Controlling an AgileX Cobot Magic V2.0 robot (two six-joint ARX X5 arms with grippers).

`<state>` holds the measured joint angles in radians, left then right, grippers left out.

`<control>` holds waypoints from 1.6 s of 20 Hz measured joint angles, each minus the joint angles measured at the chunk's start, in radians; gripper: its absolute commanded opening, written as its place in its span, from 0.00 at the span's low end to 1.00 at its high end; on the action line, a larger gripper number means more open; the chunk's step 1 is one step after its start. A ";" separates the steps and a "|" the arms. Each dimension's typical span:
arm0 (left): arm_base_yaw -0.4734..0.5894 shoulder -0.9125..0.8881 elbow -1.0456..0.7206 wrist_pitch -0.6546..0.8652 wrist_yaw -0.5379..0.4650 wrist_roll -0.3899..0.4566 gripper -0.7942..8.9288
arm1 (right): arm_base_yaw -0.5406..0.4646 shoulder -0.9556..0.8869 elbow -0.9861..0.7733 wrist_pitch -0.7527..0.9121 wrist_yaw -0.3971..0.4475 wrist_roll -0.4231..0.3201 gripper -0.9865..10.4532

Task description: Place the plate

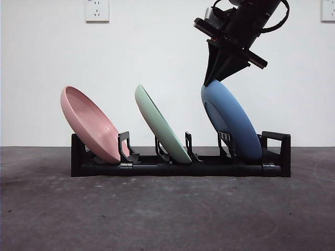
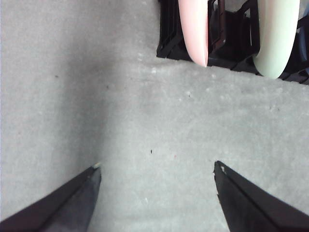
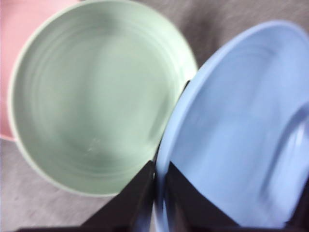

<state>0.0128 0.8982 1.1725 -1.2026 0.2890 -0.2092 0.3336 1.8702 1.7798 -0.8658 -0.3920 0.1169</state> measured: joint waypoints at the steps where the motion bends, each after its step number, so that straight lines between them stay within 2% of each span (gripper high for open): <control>1: 0.000 0.000 0.000 0.009 0.000 0.000 0.47 | -0.001 0.000 0.000 -0.005 -0.015 0.002 0.10; 6: 0.000 0.000 0.000 0.018 0.000 0.000 0.47 | -0.006 -0.018 0.000 -0.026 -0.056 0.003 0.10; 13: 0.000 0.000 0.000 0.018 0.000 0.000 0.47 | 0.000 -0.205 0.000 -0.020 -0.154 0.003 0.10; 16: 0.000 0.000 0.000 0.020 0.000 0.000 0.47 | 0.019 -0.262 0.000 -0.038 -0.174 0.002 0.10; 19: 0.000 0.000 0.000 0.028 0.000 0.000 0.47 | 0.081 -0.338 0.000 -0.087 -0.171 -0.029 0.10; 21: 0.000 0.000 0.000 0.040 0.000 0.000 0.47 | 0.145 -0.386 0.000 -0.138 -0.110 -0.072 0.10; 25: 0.000 0.000 0.000 0.042 0.000 0.000 0.47 | 0.304 -0.457 0.000 -0.232 0.138 -0.160 0.10; 32: 0.000 0.000 0.000 0.050 0.000 0.000 0.47 | 0.531 -0.569 -0.006 -0.233 0.431 -0.193 0.10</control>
<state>0.0128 0.8982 1.1725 -1.1526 0.2890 -0.2092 0.8642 1.3014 1.7741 -1.0988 0.0387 -0.0757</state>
